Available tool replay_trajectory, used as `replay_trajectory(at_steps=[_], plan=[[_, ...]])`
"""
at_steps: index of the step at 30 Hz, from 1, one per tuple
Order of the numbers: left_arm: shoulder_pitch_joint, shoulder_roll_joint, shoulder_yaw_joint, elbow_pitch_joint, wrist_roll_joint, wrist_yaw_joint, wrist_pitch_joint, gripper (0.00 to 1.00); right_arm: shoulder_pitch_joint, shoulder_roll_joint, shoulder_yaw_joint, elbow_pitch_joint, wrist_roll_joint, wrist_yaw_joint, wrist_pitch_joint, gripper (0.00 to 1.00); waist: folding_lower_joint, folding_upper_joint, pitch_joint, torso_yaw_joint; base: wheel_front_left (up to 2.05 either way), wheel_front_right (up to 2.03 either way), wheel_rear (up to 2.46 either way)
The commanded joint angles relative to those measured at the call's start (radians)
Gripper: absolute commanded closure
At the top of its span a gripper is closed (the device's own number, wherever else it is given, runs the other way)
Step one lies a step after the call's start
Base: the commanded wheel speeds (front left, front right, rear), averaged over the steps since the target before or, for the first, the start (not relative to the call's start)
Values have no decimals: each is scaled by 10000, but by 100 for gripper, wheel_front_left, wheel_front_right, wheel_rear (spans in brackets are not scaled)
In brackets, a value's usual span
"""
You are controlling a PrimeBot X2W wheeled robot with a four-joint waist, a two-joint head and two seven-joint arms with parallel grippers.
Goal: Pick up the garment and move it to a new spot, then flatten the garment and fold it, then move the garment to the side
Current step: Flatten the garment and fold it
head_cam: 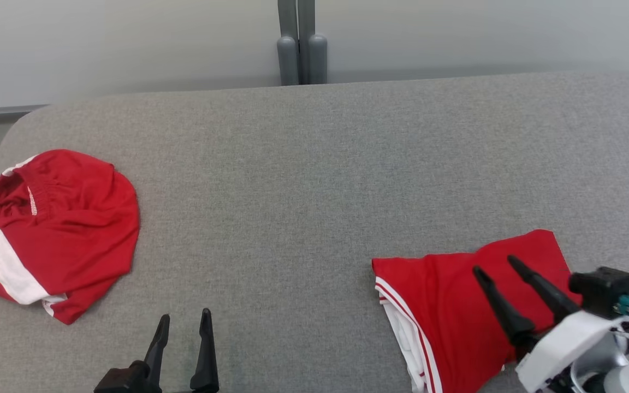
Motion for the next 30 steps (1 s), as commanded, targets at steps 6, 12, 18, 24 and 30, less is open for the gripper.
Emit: replay_trajectory(at_steps=[6,12,18,24,30], plan=[[394,10,282,-511,563,110,-32,0,1194,313,-2102,969,-2524,5,-2665,0,0,0,-798,-372,0,0,0],[488,10,686,-988,1281,56,-32,0,1421,822,-3701,1566,-4345,5,-3274,0,0,0,-1014,-370,0,0,0],[696,12,1066,-861,2000,-294,-32,0,1897,1693,-4593,1211,-5009,2,-3283,0,0,0,-1139,-220,0,0,0],[799,12,1404,-676,2158,-537,-32,0,1834,1981,-4564,1058,-5069,2,-3284,0,0,0,-1186,-172,0,0,0],[708,12,1490,-698,1993,-470,-32,0,1753,1989,-4498,993,-5007,2,-3282,0,0,0,-1160,-82,0,0,0]])
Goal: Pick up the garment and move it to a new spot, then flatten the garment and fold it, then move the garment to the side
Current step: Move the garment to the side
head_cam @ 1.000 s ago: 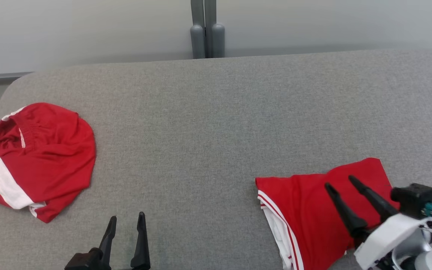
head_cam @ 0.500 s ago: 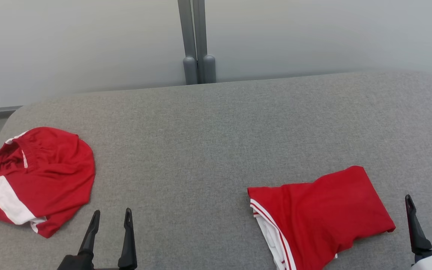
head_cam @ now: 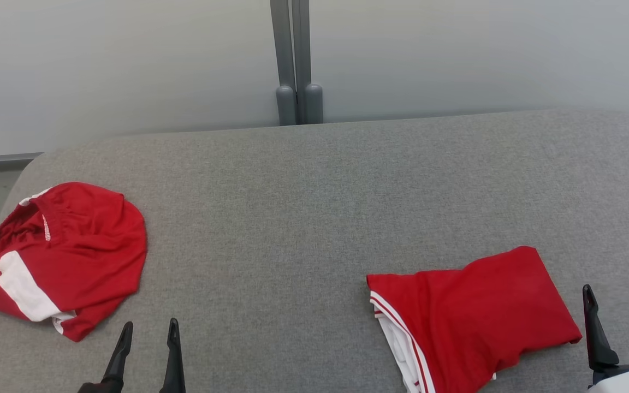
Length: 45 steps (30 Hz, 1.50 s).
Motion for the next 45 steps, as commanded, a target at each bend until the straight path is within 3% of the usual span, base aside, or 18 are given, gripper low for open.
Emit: replay_trajectory(at_steps=[1,21,25,27,29,34,38,44,45], plan=[[25,16,18,-11,-16,56,-30,0,-76,-20,21,-33,9,-2,-28,0,0,0,11,23,0,0,0],[68,15,57,-46,13,136,-30,0,-88,13,89,52,102,-2,-30,0,0,0,16,133,0,0,0],[96,15,116,-75,20,158,-30,0,-524,54,148,219,691,-2,-30,0,0,0,95,69,0,0,0],[145,15,104,-31,65,88,-30,0,-907,-303,478,736,985,-2,-28,0,0,0,132,21,0,0,0],[167,15,96,44,93,79,-29,0,-1398,-695,948,1465,1396,-2,497,0,0,0,167,0,0,0,0],[-54,14,-14,169,176,-11,-30,0,-2512,-1840,2434,2770,2445,-5,3177,0,0,0,395,161,0,0,0],[-250,17,-92,226,107,-7,-30,0,-3109,-2236,2908,3704,2974,-2,4572,0,0,0,641,406,0,0,0],[-352,15,-58,216,45,53,-30,0,-3603,-2260,3393,4612,3702,3,5351,0,0,0,927,650,0,0,0],[-372,15,-40,195,42,48,-30,0,-3704,-2242,3522,4629,3972,3,5419,58,0,0,987,652,0,0,0]])
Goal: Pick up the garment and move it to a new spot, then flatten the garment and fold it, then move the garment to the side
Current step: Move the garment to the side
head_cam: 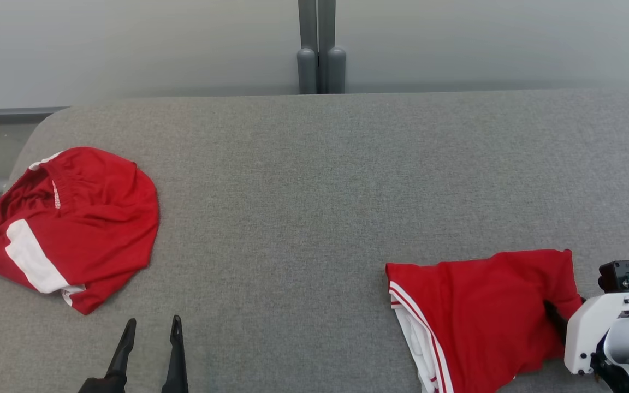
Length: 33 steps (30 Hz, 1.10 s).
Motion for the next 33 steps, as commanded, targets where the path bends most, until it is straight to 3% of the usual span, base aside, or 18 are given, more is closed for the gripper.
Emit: replay_trajectory(at_steps=[1,7,11,16,22,23,24,25,29,33], plan=[[-223,15,73,-54,4,25,-32,0,-246,49,179,20,528,8,138,100,0,0,221,73,0,0,0],[-491,14,107,-207,-71,35,-32,0,-1373,-946,368,-130,1365,-1,131,100,0,0,866,-373,0,0,0],[-901,15,7,-226,172,-163,-32,0,-2339,-2004,-88,399,1134,-2,-17,100,0,0,1536,-696,0,0,0],[-1484,17,-111,-231,441,-418,-31,0,-3447,-3103,-1700,2013,21,-2,-1314,100,0,0,2224,-657,0,0,0],[-1592,27,-118,-277,804,-647,-32,0,-4662,-3131,-3704,4234,-1755,4,-3010,100,0,0,2738,-398,0,0,0],[-1581,27,-102,-302,823,-656,-32,0,-4826,-3122,-3952,4512,-2009,4,-3192,81,0,0,2807,-370,0,0,0],[-1569,27,-71,-330,841,-670,-32,0,-4991,-3095,-4230,4832,-2360,4,-3368,8,0,0,2888,-334,0,0,0],[-1571,27,-33,-349,827,-686,-32,0,-5115,-3111,-4449,5079,-2696,4,-3484,0,0,0,2969,-304,0,0,0],[-1663,22,150,-400,748,-697,-32,0,-5687,-2922,-5240,5696,-4109,4,-4075,0,0,0,3113,-304,0,0,0],[-1640,21,246,-365,557,-572,-32,0,-6066,-2468,-5729,5335,-4970,4,-4979,0,0,0,2819,-448,0,0,0]])
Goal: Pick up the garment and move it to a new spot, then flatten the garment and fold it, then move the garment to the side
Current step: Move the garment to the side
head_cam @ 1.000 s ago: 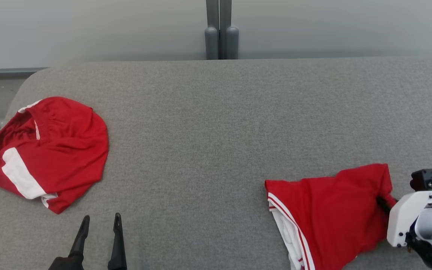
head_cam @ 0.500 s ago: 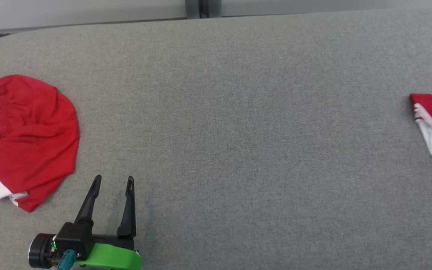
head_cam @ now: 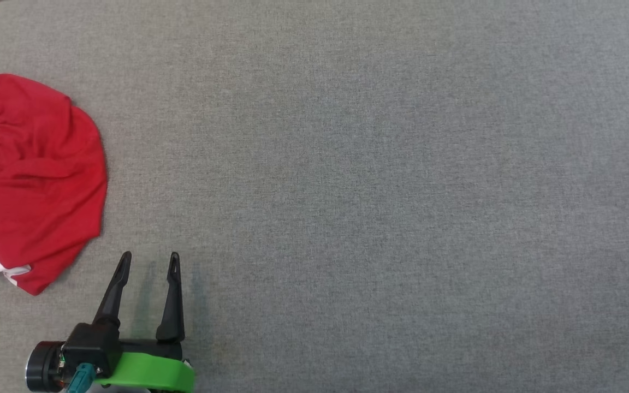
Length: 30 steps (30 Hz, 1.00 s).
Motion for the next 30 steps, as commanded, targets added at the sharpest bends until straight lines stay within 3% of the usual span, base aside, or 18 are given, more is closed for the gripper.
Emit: replay_trajectory(at_steps=[1,4,8,12,18,24,30], plan=[[-56,23,59,10,-64,96,-32,0,-60,174,-44,-312,-253,-2,-228,0,-1,-1,-372,-155,0,0,0],[142,24,208,29,-272,275,-32,0,232,982,102,-1186,-544,-2,-431,0,-1,-1,-786,-434,0,0,0],[373,23,312,73,-487,404,-32,0,1468,1970,360,-3391,-498,-5,-475,0,-1,-1,-1533,-592,0,0,0],[759,24,477,155,-652,590,-31,0,3732,3078,674,-6049,-104,-5,-473,0,-1,-1,-2384,-659,0,0,0],[1233,22,675,341,-557,492,-32,0,6608,4740,1229,-8691,-30,-7,-477,0,-1,-1,-3211,-719,0,0,0],[1348,22,846,588,-441,391,-32,0,8559,5753,1869,-9416,267,-7,-478,0,-1,-1,-3689,-597,0,0,0],[1450,21,950,775,-603,406,-31,0,9375,6084,2144,-9377,278,-7,-479,0,-1,-1,-3898,-671,0,0,0]])
